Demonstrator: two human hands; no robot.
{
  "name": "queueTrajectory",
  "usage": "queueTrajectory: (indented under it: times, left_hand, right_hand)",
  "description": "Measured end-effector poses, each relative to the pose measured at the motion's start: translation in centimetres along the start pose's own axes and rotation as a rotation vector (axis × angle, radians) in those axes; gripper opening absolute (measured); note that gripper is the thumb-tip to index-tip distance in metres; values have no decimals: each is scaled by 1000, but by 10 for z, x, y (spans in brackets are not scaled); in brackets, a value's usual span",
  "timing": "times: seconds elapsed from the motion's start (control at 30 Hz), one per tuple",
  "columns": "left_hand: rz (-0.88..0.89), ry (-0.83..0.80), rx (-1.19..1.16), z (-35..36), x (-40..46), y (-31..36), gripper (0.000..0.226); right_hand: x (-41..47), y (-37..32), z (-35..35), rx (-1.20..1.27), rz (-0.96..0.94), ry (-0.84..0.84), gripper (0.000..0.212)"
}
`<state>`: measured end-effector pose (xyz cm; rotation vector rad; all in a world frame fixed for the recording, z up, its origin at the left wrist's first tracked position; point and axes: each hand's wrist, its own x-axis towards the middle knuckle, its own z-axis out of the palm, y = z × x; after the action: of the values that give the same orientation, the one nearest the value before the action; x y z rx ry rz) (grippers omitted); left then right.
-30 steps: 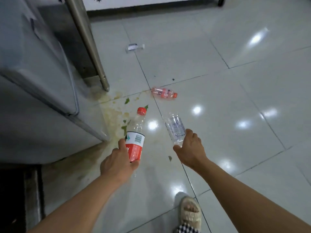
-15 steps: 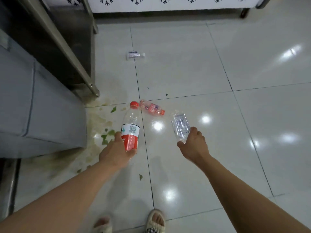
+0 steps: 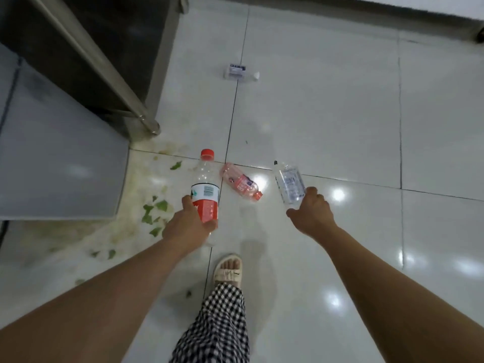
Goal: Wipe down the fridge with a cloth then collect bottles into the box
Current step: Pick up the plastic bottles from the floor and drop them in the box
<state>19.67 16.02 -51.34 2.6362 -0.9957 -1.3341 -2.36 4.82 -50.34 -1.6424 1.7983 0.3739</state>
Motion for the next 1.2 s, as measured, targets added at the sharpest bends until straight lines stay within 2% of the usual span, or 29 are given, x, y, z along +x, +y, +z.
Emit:
queueTrajectory:
  times: [0.13,0.23,0.47,0.57,0.67,0.83,1.07,1.2]
  left_hand:
    - [-79,75,-16,25,30,17,84]
    - [-168,72,-27,46,48,26,84]
    - [-392,141,-195,107,101,46,88]
    - [-458,178,-264,144,127,49,86]
    - [-467,205,-348,180,160,46,86]
    - [-458,312,-439,225,216,32,85]
    - [-423,354,-499,260,277,23,83]
    - [-363,310,-487,259,282,30,79]
  right_hand:
    - [63,-7,-2,-99,-92,-70,57]
    - [108,-12,3,-179,-160,-142,59]
    - [200,-18,33,-332,-345,-274,69]
    - [235,-18,57,-341,-374,-294,61]
    - [270,-17,86,-314,-367,-294,49]
    - [323,-15,136,-366,-409,-288,47]
    - [366,-12,185,-308,-504,-299,57]
    - [366,-8,185,-331,-521,-383,66]
